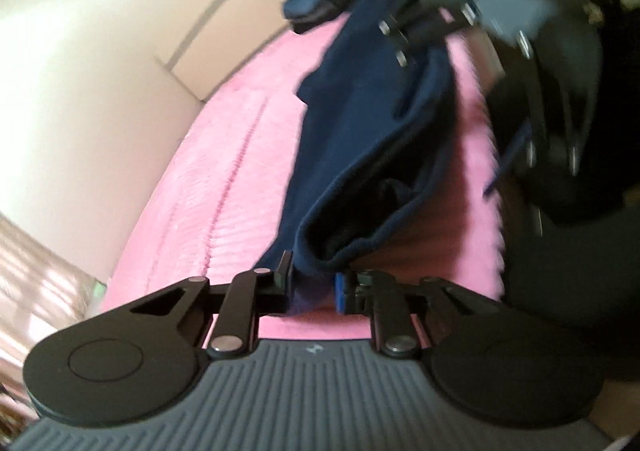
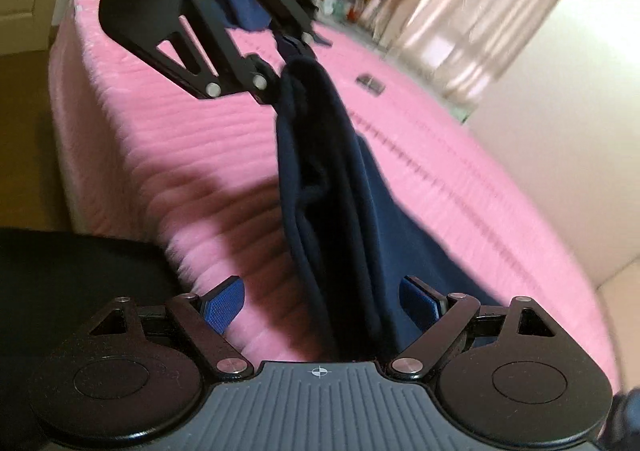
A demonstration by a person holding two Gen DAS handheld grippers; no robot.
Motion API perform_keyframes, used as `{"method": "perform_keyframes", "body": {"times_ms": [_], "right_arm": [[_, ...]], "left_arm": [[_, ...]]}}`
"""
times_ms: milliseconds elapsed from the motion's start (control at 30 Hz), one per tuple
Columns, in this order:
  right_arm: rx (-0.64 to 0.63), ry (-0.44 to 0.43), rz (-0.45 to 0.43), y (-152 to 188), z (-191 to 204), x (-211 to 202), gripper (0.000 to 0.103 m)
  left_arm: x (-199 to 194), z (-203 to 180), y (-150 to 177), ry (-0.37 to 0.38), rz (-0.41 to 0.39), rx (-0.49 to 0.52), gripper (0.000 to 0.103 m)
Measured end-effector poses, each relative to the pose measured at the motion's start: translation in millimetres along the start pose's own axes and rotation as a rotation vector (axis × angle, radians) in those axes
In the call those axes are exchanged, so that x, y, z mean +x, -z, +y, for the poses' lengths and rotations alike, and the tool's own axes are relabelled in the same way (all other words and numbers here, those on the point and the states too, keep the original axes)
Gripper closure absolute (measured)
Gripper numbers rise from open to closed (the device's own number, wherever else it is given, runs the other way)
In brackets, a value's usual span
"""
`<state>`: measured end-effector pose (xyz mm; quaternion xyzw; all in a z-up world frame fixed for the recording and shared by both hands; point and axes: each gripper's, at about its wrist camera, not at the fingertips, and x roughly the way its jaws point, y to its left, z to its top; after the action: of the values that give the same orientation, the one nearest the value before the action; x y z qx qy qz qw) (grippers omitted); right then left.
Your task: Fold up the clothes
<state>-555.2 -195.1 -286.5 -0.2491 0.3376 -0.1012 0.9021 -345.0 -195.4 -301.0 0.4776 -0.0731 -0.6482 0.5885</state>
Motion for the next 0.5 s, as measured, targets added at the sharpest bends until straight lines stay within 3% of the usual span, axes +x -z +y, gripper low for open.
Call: {"method": "perform_keyframes", "body": {"times_ms": [67, 100, 133, 167, 300, 500], "right_arm": [[-0.052, 0.04, -0.021, -4, 5, 8, 0.019], [-0.073, 0.052, -0.024, -5, 7, 13, 0.032], [-0.076, 0.056, -0.018, -7, 5, 18, 0.08], [-0.072, 0.056, -0.008, -9, 3, 24, 0.089], [0.009, 0.022, -0.029, -9, -14, 22, 0.09], [0.08, 0.008, -0.059, -9, -34, 11, 0.09]], "left_arm": [[0, 5, -5, 0.011, -0.003, -0.011, 0.087], [-1, 5, -8, 0.015, -0.005, -0.012, 0.087], [0, 5, -11, 0.018, -0.004, -0.014, 0.087], [-2, 4, -10, 0.019, -0.001, -0.012, 0.087], [-7, -8, -2, -0.003, 0.024, 0.058, 0.079], [15, -23, 8, -0.076, 0.062, 0.286, 0.068]]}}
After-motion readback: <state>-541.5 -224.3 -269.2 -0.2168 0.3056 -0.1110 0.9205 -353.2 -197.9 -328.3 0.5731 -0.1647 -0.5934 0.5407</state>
